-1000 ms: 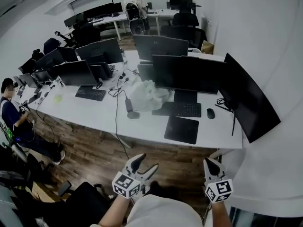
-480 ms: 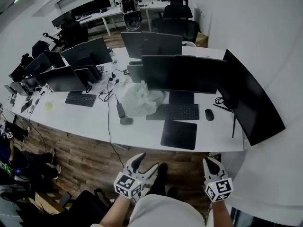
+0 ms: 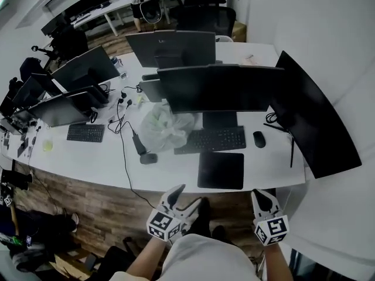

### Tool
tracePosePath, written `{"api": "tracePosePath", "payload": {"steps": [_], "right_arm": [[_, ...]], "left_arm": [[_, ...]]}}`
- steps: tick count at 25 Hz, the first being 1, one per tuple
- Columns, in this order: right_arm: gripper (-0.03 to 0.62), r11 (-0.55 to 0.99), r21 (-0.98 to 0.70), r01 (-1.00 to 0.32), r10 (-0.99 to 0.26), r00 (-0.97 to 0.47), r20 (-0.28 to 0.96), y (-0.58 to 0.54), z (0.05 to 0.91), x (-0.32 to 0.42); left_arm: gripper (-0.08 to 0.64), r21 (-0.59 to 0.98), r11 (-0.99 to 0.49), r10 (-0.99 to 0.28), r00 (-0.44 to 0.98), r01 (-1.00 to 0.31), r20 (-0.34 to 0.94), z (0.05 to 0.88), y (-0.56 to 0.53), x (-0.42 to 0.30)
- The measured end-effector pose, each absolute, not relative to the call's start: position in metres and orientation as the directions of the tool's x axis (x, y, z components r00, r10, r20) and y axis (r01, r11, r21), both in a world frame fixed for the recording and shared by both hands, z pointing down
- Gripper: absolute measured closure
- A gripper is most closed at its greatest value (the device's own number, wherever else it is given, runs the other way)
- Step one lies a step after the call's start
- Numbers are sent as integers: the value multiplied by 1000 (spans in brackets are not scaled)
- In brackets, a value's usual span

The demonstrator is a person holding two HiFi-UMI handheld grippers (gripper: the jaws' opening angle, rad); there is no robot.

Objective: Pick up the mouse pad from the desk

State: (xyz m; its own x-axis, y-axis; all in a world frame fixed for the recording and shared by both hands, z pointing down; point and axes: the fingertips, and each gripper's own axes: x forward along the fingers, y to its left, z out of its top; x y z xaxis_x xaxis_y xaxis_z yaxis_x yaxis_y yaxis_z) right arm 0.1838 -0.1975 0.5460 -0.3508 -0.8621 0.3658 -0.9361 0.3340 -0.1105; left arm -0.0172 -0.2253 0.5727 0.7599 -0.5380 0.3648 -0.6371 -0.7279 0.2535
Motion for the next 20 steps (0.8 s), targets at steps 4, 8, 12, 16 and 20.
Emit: {"api": "tracePosePath", "payload": {"steps": [4, 8, 12, 16, 20], "right_arm": [[578, 310, -120, -943, -861, -332, 386, -222, 561, 186], [578, 277, -129, -952, -862, -306, 404, -242, 573, 185], [580, 269, -137, -953, -852, -302, 427, -256, 589, 182], [580, 246, -148, -958, -835, -287, 469, -266, 610, 181], [580, 243, -140, -960, -813, -280, 511, -275, 626, 181]], "left_arm": [[241, 250, -759, -487, 779, -601, 394, 591, -259, -5], [230, 258, -780, -435, 791, -569, 429, 613, -287, 3], [227, 285, -794, -384, 806, -537, 451, 634, -306, 13], [212, 281, -803, -347, 796, -525, 496, 667, -318, 20], [209, 268, -808, -324, 776, -524, 541, 699, -324, 25]]}}
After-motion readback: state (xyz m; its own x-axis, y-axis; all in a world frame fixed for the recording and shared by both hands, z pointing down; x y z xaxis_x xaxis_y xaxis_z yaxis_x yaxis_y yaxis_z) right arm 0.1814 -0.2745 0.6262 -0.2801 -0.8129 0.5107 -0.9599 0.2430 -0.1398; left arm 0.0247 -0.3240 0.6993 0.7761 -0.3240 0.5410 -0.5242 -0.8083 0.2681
